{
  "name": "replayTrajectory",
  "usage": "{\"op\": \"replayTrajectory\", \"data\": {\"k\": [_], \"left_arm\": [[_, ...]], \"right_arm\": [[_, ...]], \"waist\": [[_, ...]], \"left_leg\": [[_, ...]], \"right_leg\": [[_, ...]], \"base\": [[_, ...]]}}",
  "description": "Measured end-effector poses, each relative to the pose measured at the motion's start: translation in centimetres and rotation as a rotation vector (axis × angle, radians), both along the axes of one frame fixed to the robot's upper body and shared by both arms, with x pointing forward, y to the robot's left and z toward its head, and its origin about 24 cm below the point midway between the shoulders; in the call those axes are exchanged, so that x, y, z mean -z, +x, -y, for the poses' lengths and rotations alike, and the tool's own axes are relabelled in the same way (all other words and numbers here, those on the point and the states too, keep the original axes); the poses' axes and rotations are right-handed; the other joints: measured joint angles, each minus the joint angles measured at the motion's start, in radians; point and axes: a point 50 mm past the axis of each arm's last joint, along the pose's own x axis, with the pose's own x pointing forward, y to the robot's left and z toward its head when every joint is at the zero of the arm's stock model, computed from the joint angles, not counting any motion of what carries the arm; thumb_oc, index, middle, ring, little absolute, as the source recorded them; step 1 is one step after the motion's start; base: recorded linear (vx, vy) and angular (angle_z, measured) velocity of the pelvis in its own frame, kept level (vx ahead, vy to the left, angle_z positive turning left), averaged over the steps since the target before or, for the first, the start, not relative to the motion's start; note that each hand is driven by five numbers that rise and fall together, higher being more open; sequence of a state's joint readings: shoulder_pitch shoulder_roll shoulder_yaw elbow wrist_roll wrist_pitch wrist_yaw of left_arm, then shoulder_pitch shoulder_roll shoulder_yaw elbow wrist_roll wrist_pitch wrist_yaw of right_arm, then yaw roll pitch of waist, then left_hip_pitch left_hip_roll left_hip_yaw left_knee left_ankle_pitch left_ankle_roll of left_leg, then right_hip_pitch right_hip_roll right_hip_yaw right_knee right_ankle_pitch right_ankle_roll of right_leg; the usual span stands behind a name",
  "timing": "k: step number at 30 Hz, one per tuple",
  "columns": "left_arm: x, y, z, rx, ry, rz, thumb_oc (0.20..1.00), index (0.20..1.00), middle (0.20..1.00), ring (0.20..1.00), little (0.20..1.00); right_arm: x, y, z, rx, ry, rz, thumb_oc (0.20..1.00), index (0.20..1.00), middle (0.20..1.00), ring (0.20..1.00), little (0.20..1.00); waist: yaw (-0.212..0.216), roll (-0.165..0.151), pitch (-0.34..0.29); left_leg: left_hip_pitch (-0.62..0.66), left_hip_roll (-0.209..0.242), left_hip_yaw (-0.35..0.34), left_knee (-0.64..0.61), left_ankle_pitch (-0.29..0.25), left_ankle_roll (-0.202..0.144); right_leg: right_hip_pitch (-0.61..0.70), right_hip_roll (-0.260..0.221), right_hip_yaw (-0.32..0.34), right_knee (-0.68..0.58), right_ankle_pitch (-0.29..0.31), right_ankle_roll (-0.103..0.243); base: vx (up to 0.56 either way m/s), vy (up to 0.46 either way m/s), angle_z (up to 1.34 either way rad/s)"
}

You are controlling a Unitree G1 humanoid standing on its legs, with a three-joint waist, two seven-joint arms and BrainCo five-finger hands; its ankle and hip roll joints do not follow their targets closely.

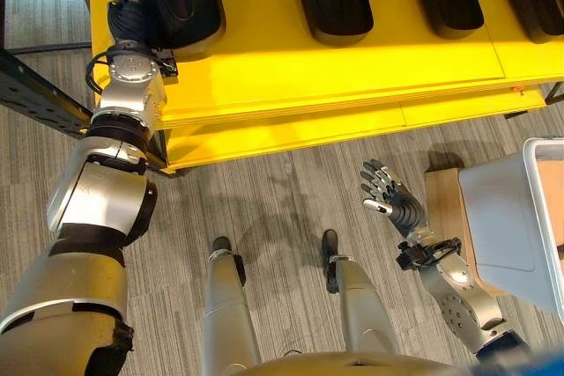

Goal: Move parts from the plastic box to the shelf.

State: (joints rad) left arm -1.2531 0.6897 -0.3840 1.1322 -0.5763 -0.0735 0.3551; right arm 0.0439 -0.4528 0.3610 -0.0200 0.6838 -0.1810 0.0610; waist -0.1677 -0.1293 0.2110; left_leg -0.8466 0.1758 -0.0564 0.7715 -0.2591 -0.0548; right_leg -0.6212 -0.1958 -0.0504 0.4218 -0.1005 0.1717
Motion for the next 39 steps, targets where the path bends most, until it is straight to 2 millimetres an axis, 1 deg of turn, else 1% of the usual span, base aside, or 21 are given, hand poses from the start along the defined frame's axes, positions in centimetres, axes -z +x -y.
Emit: {"op": "replayTrajectory", "data": {"k": [1,5,9,18,25,26,28,29,30,31,32,34,36,37,38,39], "left_arm": [[0.0,0.0,-0.1,-0.004,-0.001,-0.004,1.0,1.0,1.0,1.0,1.0],[0.0,0.0,-0.2,-0.004,-0.014,-0.007,1.0,1.0,1.0,1.0,1.0],[-0.1,0.0,-0.4,0.006,-0.101,0.021,1.0,1.0,1.0,1.0,1.0],[-0.1,-0.1,-0.6,0.031,-0.284,0.081,1.0,1.0,1.0,1.0,1.0],[-0.3,-0.1,-0.5,0.039,-0.287,0.094,1.0,1.0,1.0,1.0,1.0],[-0.7,-0.5,-0.9,0.046,-0.241,0.107,1.0,1.0,1.0,1.0,1.0],[-1.5,-1.1,-0.9,0.063,-0.128,0.14,1.0,1.0,1.0,1.0,1.0],[-1.7,-1.5,-0.8,0.067,-0.063,0.158,1.0,1.0,1.0,1.0,1.0],[-1.5,-1.9,-0.8,0.079,-0.006,0.16,1.0,1.0,1.0,1.0,1.0],[-1.0,-2.5,-0.5,0.09,0.092,0.156,1.0,1.0,1.0,1.0,1.0],[-0.7,-3.0,-0.2,0.103,0.151,0.158,1.0,1.0,1.0,1.0,1.0],[-0.4,-4.0,0.7,0.132,0.271,0.185,1.0,1.0,1.0,1.0,1.0],[0.2,-5.1,1.1,0.133,0.366,0.198,1.0,1.0,1.0,1.0,1.0],[0.5,-6.5,1.5,0.138,0.439,0.235,1.0,1.0,1.0,1.0,1.0],[0.6,-6.8,1.9,0.149,0.472,0.243,1.0,1.0,1.0,1.0,1.0],[0.6,-6.9,1.9,0.132,0.525,0.239,1.0,1.0,1.0,1.0,1.0]], "right_arm": [[0.0,0.0,0.0,-0.003,0.0,0.001,1.0,1.0,1.0,1.0,1.0],[0.1,-0.1,0.0,-0.004,0.001,-0.005,1.0,1.0,1.0,1.0,1.0],[0.3,-0.3,0.0,-0.002,0.0,-0.012,1.0,1.0,1.0,1.0,1.0],[0.4,-0.3,0.0,-0.005,-0.004,-0.024,1.0,1.0,1.0,1.0,1.0],[0.3,-0.2,0.0,-0.006,-0.005,-0.021,1.0,1.0,1.0,1.0,1.0],[0.2,-0.1,0.1,-0.005,-0.006,-0.017,1.0,1.0,1.0,1.0,1.0],[0.0,0.1,0.6,0.012,-0.01,-0.009,1.0,1.0,1.0,1.0,1.0],[-0.1,0.2,0.9,0.02,-0.019,-0.004,1.0,1.0,1.0,1.0,1.0],[-0.1,0.2,1.2,0.026,-0.03,-0.005,1.0,1.0,1.0,1.0,1.0],[-0.1,0.2,1.7,0.029,-0.046,-0.005,1.0,1.0,1.0,1.0,1.0],[-0.1,0.2,1.8,0.032,-0.047,-0.006,1.0,1.0,1.0,1.0,1.0],[-0.2,0.3,2.1,0.041,-0.048,-0.001,1.0,1.0,1.0,1.0,1.0],[-0.4,0.4,2.5,0.059,-0.048,0.011,1.0,1.0,1.0,1.0,1.0],[-0.7,0.5,2.9,0.077,-0.047,0.024,1.0,1.0,1.0,1.0,1.0],[-0.8,0.5,3.2,0.088,-0.048,0.025,1.0,1.0,1.0,1.0,1.0],[-0.9,0.6,3.2,0.087,-0.047,0.033,1.0,1.0,1.0,1.0,1.0]], "waist": [[-0.003,0.0,0.0],[-0.006,0.0,0.0],[-0.004,0.001,-0.015],[0.013,0.004,-0.017],[0.027,0.007,-0.016],[0.029,0.01,-0.015],[0.03,0.02,-0.008],[0.057,0.031,-0.003],[0.061,0.037,-0.001],[0.067,0.045,0.004],[0.074,0.047,0.006],[0.081,0.049,0.008],[0.086,0.05,0.01],[0.076,0.046,0.019],[0.08,0.046,0.025],[0.088,0.044,0.036]], "left_leg": [[0.0,0.0,0.0,0.001,0.0,0.0],[0.0,0.003,0.004,0.001,0.0,0.0],[-0.009,0.002,0.012,-0.001,0.001,0.001],[-0.005,0.001,0.016,-0.004,0.002,0.003],[0.014,-0.006,0.017,-0.024,0.013,0.004],[0.036,-0.008,0.019,-0.037,0.017,0.002],[0.048,-0.014,0.018,-0.059,0.03,0.001],[0.058,-0.014,0.019,-0.066,0.036,-0.002],[0.066,-0.014,0.018,-0.073,0.038,-0.002],[0.085,-0.016,0.018,-0.079,0.039,-0.003],[0.096,-0.018,0.019,-0.087,0.04,-0.006],[0.099,-0.022,0.015,-0.089,0.041,-0.006],[0.099,-0.023,0.013,-0.088,0.041,-0.006],[0.103,-0.024,0.017,-0.089,0.041,-0.006],[0.103,-0.024,0.015,-0.089,0.041,-0.007],[0.105,-0.023,0.015,-0.086,0.041,-0.007]], "right_leg": [[0.0,0.0,0.002,0.001,0.0,0.0],[-0.004,-0.001,0.005,0.001,-0.001,-0.001],[-0.02,-0.004,0.01,0.004,0.0,0.0],[-0.023,-0.007,0.009,0.011,-0.003,-0.004],[-0.01,-0.014,0.009,0.013,-0.001,0.0],[0.005,-0.016,0.009,0.012,-0.003,0.0],[0.01,-0.019,0.006,0.013,-0.008,-0.008],[0.012,-0.021,0.006,0.017,-0.008,-0.008],[0.02,-0.022,0.005,0.018,-0.01,-0.008],[0.035,-0.023,0.002,0.018,-0.016,-0.009],[0.041,-0.026,0.003,0.021,-0.019,-0.011],[0.04,-0.031,0.001,0.038,-0.032,-0.01],[0.038,-0.032,0.001,0.049,-0.038,-0.009],[0.038,-0.033,0.003,0.05,-0.04,-0.011],[0.039,-0.032,0.002,0.051,-0.041,-0.013],[0.041,-0.032,0.001,0.054,-0.041,-0.013]], "base": [[0.0,0.0,0.0],[0.0,0.001,-0.02],[0.0,-0.001,-0.03],[0.0,0.0,0.0],[-0.02,-0.006,0.03],[-0.1,0.003,0.06],[-0.06,-0.001,0.09],[-0.02,-0.005,0.06],[-0.02,-0.006,0.05],[-0.01,0.001,0.07],[-0.01,-0.005,0.09],[-0.01,0.001,0.1],[0.0,0.0,0.04],[0.0,0.0,0.0],[0.0,0.0,0.0],[0.0,0.0,0.0]]}}
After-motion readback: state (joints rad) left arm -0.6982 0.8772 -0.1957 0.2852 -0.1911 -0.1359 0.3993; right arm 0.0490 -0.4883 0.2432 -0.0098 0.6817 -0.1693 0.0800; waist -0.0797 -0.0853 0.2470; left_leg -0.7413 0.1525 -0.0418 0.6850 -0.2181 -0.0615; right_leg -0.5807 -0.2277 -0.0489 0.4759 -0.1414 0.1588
